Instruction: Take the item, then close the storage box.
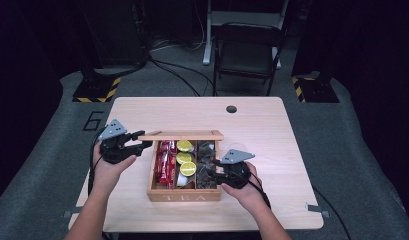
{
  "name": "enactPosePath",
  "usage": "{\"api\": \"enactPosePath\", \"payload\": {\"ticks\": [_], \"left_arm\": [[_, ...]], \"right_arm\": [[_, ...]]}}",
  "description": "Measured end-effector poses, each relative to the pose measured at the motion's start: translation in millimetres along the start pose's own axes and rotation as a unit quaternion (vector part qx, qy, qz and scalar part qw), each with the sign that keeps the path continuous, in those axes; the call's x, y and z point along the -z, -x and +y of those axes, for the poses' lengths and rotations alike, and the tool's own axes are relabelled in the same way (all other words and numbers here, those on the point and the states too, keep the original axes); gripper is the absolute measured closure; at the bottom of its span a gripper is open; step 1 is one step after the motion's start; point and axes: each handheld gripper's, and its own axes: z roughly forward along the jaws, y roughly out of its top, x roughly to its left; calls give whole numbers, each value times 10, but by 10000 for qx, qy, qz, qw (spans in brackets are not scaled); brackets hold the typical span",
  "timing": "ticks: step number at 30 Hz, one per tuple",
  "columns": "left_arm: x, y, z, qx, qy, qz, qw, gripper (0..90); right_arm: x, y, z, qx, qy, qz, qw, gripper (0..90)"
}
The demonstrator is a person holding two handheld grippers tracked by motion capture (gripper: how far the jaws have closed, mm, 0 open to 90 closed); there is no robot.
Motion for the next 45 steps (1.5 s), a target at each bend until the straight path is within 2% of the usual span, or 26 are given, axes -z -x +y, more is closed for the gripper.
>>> {"api": "enactPosePath", "payload": {"ticks": [16, 19, 25, 30, 32, 45], "left_arm": [[-4, 5, -4, -12, 9, 21, 10000, 533], [-5, 6, -5, -15, 8, 22, 10000, 532], [-6, 5, -5, -13, 11, 22, 10000, 532], [-4, 5, -6, -37, -2, 23, 10000, 532], [-4, 6, -8, -35, -2, 24, 10000, 532], [-1, 19, -21, -42, -19, 24, 10000, 531]], "right_arm": [[-122, -104, -33, 191, -112, 247, 9994, 518], [-136, -119, -37, 153, -109, 202, 9996, 513], [-162, -128, -50, 221, -171, 319, 9991, 479], [-227, -159, -73, 180, -267, 401, 9987, 452], [-254, -171, -74, 257, -311, 414, 9983, 452], [-364, -181, -124, 213, -597, 475, 9969, 519]]}}
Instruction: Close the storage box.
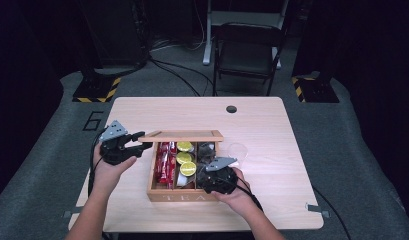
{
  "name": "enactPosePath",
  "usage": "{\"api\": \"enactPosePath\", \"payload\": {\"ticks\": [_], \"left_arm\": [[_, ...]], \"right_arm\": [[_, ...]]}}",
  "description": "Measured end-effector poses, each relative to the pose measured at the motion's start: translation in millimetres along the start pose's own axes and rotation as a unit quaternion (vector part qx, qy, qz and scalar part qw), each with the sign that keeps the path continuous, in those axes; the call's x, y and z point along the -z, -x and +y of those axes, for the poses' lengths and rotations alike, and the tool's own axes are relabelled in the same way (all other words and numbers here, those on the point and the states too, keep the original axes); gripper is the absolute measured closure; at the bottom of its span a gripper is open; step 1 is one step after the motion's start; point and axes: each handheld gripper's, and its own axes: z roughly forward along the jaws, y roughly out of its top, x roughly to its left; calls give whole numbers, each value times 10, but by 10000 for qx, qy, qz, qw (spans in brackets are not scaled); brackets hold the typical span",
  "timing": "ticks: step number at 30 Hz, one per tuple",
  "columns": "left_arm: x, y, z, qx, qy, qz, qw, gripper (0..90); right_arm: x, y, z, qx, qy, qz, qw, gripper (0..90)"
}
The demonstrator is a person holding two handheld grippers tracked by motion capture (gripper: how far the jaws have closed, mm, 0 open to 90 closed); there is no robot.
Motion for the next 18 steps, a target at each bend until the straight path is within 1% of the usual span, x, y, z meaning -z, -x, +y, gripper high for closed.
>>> {"api": "enactPosePath", "payload": {"ticks": [1, 2, 5, 8, 9, 11, 12, 14, 15, 17, 18], "left_arm": [[0, 0, 0, 0, 0, 0, 10000, 531], [0, 0, -1, 2, 0, 0, 10000, 531], [0, 1, -2, 2, 0, -1, 10000, 531], [1, -1, -2, -9, -3, 1, 10000, 531], [1, 1, -2, 3, -1, -1, 10000, 531], [0, 1, -2, 4, 0, -2, 10000, 531], [0, 0, -2, 1, 1, -1, 10000, 531], [1, -2, -2, -7, 0, -2, 10000, 531], [0, -3, -2, -7, 0, -4, 10000, 530], [1, -2, -3, -4, -1, -6, 10000, 530], [1, -2, -4, 0, 1, -6, 10000, 530]], "right_arm": [[-1, 5, -2, 36, -21, 16, 10000, 526], [-8, 0, -2, 3, -14, -16, 10000, 534], [-21, 1, -8, 1, -57, -51, 10000, 556], [-26, -1, -10, -13, -111, -52, 9999, 574], [-30, -5, -13, 36, -131, -57, 9999, 616], [-27, -16, -8, 29, -104, -57, 9999, 651], [-27, -18, -7, 38, -79, -39, 10000, 660], [-30, -23, -7, 33, -107, -72, 9999, 678], [-26, -19, -6, 40, -151, -37, 9999, 684], [-24, -19, -5, 45, -143, -47, 9999, 706], [-23, -20, -7, 41, -96, -43, 9999, 714]]}}
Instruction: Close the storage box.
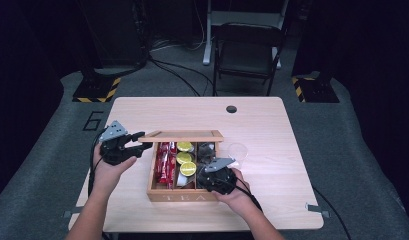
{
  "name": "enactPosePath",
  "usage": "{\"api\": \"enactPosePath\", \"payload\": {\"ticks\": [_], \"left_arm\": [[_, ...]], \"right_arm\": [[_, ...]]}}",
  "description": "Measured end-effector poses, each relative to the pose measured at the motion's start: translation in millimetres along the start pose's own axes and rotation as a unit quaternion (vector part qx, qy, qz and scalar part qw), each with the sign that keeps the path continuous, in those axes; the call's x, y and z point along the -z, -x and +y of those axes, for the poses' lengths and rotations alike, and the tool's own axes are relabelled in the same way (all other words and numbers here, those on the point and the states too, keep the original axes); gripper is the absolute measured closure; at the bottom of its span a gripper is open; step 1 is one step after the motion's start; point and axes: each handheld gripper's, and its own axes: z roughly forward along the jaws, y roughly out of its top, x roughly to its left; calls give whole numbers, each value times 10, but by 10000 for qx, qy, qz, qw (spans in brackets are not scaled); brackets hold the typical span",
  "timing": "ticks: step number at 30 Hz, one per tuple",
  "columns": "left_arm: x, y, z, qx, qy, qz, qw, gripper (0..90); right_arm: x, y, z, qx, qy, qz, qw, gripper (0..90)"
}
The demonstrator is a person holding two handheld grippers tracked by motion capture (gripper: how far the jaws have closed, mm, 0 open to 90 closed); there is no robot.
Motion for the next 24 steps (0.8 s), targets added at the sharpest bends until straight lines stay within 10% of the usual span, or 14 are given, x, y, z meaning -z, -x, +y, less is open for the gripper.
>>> {"api": "enactPosePath", "payload": {"ticks": [24], "left_arm": [[0, -1, -1, 14, 1, -12, 10000, 530]], "right_arm": [[157, 30, 65, -62, 310, 94, 9995, 840]]}}
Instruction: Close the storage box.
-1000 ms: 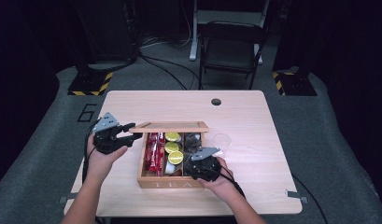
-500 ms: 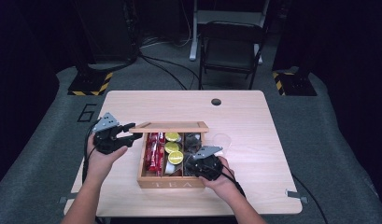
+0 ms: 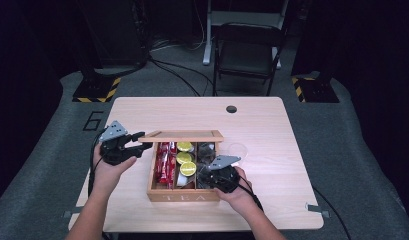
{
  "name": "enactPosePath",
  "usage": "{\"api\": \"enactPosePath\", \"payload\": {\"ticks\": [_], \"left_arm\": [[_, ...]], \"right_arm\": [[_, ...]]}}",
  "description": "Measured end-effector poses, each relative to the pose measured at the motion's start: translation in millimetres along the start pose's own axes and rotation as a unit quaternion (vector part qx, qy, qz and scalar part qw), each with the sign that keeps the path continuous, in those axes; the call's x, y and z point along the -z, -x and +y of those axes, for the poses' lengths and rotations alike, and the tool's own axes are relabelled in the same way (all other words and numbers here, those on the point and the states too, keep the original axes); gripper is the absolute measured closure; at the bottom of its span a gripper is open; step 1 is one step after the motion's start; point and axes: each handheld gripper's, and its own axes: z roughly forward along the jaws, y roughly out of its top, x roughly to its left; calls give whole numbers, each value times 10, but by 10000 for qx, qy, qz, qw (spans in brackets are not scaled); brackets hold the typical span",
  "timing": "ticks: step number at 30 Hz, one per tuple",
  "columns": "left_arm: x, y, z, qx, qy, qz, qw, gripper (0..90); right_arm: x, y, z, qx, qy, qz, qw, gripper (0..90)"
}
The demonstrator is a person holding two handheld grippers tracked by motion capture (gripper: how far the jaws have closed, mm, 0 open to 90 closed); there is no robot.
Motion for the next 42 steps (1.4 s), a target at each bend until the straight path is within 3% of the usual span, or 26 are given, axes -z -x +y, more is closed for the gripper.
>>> {"api": "enactPosePath", "payload": {"ticks": [13, 22, 42], "left_arm": [[0, 3, 0, -8, -2, 17, 10000, 530], [1, 8, 0, -12, -13, 33, 10000, 530], [4, 27, -15, -40, -23, 69, 10000, 530]], "right_arm": [[197, 68, 71, -235, 327, -37, 9992, 840], [307, 111, 105, -187, 445, -116, 9988, 840], [576, 289, 132, -396, 736, -497, 9953, 840]]}}
